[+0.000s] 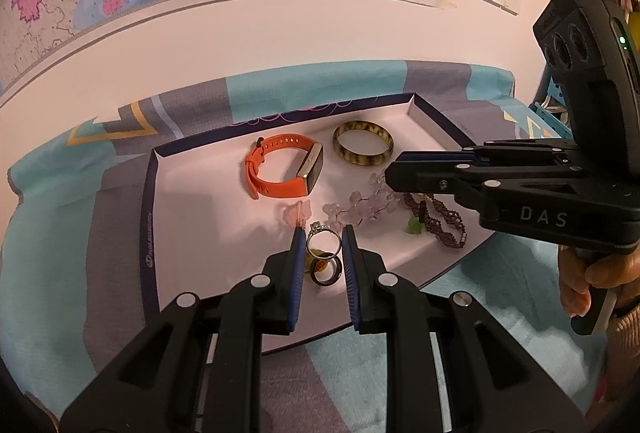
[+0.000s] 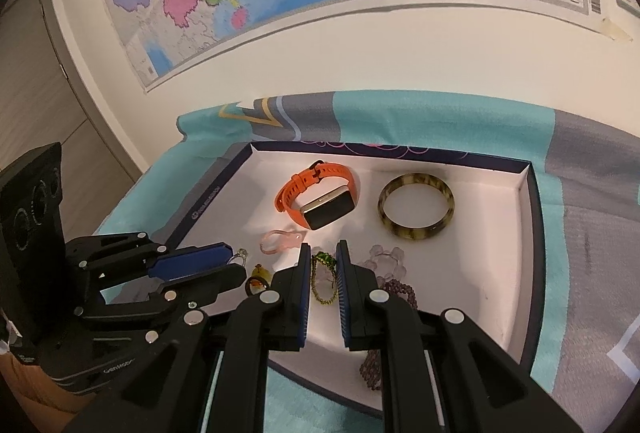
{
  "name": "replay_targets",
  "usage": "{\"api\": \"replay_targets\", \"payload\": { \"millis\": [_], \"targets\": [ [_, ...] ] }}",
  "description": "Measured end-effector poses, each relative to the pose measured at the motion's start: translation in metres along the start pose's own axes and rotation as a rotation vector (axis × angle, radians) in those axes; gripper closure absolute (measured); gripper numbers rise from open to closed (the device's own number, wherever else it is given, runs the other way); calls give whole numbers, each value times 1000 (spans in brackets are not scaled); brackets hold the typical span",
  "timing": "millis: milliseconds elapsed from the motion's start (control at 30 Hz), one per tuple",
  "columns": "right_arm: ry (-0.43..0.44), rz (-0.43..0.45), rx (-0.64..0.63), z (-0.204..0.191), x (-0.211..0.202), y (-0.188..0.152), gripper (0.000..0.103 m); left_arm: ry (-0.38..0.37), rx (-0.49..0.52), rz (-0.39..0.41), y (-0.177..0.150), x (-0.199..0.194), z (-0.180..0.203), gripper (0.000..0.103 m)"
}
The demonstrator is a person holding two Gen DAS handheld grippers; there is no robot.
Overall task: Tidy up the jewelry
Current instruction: 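Open both tools to drop the rings into the box and withdraw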
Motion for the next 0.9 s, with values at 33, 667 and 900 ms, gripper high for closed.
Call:
{"api": "replay_targets", "payload": {
  "millis": [33, 667, 900],
  "targets": [
    [0, -4, 0, 0, 1, 0, 92, -1, -1, -5, 0, 2, 0, 84],
    [-58, -6, 18, 7, 6, -1, 77, 10, -25, -21, -9, 11, -5, 56],
    [-113, 71, -24, -3, -34, -24, 43, 42, -32, 66, -21, -29, -8, 19]
  ]
}}
Point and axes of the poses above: each gripper's, at about its wrist camera, not at the fingertips, and x roughly the way its jaws point, z to its right, y to its top, the point moved 9 cm from there along x, roughly the way its jaws point, and after that the axes turned 9 degrees about -z, right-handed, at the moved point
